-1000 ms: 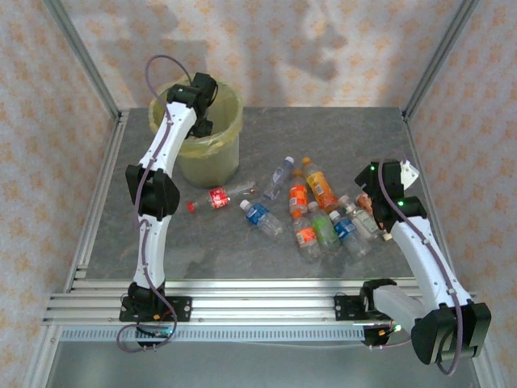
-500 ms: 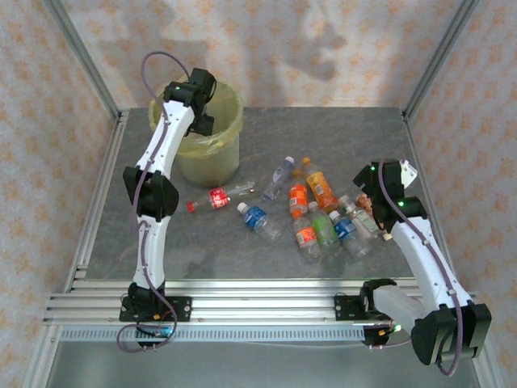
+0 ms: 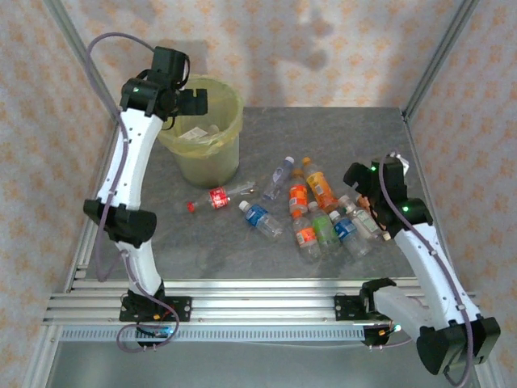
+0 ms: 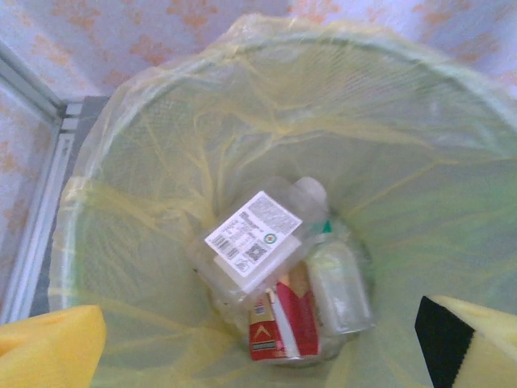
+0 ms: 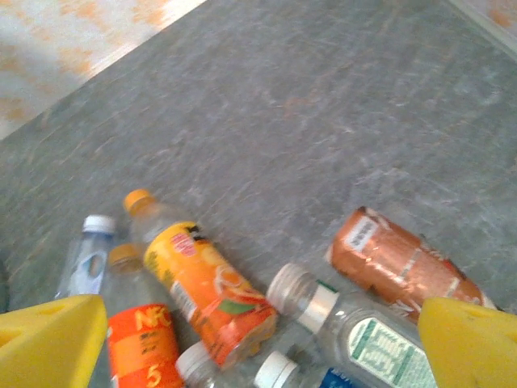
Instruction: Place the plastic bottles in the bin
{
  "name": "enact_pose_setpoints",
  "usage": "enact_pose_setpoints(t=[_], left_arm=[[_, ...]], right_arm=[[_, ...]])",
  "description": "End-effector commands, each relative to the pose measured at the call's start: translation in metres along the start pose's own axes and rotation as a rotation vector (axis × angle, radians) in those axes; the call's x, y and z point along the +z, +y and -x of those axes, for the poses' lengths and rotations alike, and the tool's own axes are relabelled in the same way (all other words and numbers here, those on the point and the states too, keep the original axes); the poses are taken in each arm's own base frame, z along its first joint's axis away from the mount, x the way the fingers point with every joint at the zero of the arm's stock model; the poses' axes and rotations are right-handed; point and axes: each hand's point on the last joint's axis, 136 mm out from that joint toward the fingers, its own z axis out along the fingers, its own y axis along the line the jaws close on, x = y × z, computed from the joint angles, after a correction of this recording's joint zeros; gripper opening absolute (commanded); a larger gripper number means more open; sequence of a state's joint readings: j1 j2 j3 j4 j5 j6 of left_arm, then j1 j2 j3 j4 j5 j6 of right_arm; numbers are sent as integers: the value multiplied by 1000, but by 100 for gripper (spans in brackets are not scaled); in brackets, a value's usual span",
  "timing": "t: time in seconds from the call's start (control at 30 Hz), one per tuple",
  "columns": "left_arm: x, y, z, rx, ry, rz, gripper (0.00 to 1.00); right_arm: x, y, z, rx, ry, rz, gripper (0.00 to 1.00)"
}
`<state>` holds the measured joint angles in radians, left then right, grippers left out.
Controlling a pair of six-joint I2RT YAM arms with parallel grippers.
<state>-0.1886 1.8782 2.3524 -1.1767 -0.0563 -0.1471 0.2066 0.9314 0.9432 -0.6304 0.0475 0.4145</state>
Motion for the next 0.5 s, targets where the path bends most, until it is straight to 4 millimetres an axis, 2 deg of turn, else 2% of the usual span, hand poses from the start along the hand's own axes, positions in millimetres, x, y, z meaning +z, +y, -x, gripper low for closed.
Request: enact_pose_setpoints(t=[0.0,0.1,0.23,0.4,0.47], left_arm=[[-27,-8,7,-87,-69,-106,100],[-48,-9,2,-143,-121,-162,100],[-70,-4,-9,-226,-186,-205,100],[-86,10,-28,-318,-231,-194,100],[-89,13,-34,-352,-251,-203,100]], right_arm=[[-19,21,0,-118,7,38,99],[-28,46,-10,-220,26,73,99],[-33,83,-34,-363,80,123,99],[-37,121,-73,-543,174,172,99],[-34,133,-95,-615,235,183,99]])
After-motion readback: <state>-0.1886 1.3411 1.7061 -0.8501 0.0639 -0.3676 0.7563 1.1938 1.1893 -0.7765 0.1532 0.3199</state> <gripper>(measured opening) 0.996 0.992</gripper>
